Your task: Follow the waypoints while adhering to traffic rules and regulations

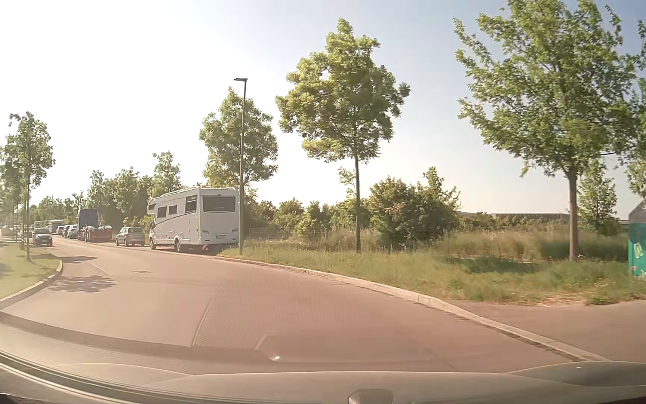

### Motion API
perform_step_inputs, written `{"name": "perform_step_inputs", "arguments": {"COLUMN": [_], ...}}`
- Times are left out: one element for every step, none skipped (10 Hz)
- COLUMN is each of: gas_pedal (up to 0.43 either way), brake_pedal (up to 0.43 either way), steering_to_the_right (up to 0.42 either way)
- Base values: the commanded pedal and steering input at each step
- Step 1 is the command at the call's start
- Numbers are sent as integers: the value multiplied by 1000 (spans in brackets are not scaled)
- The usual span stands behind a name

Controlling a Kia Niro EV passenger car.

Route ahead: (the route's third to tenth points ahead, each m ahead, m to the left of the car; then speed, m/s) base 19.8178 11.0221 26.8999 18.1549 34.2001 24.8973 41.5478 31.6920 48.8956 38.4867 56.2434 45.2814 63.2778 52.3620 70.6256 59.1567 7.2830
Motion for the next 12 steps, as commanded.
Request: {"name": "perform_step_inputs", "arguments": {"gas_pedal": [0, 0, 0, 0, 0, 0, 0, 0, 0, 0, 20, 28], "brake_pedal": [0, 0, 0, 0, 0, 0, 0, 0, 0, 0, 0, 0], "steering_to_the_right": [-120, -124, -127, -128, -129, -128, -127, -129, -133, -140, -146, -150]}}
